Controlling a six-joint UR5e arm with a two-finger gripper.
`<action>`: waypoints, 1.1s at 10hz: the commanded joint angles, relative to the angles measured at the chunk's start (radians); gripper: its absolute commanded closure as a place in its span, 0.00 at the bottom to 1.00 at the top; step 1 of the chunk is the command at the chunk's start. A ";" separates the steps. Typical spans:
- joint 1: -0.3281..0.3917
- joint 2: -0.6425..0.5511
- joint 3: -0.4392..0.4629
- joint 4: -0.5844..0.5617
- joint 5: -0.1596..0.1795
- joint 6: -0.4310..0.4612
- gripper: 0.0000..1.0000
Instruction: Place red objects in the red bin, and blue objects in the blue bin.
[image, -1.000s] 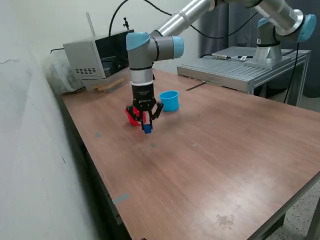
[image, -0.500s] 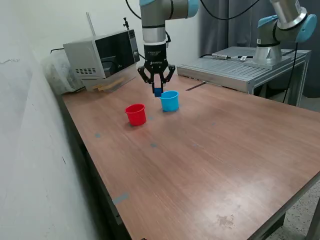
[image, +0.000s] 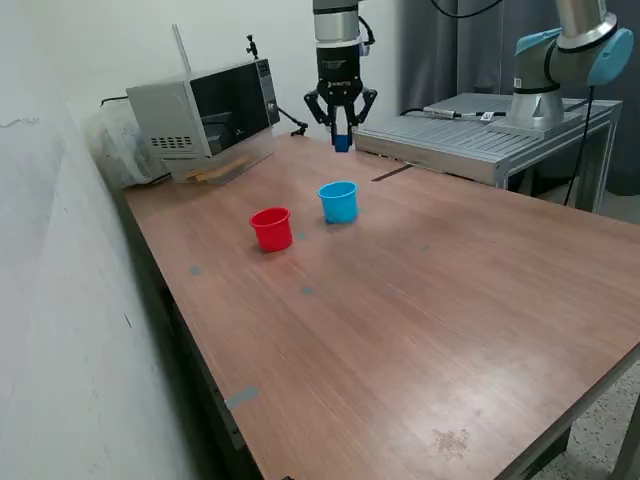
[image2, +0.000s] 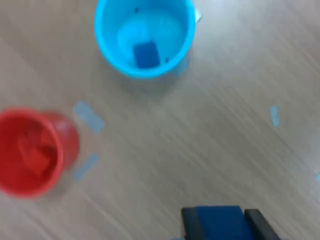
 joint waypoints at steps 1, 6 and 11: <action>-0.082 -0.038 0.049 0.023 0.000 0.111 1.00; -0.230 -0.008 0.049 0.022 0.005 0.129 1.00; -0.225 -0.017 0.150 0.002 0.011 0.129 1.00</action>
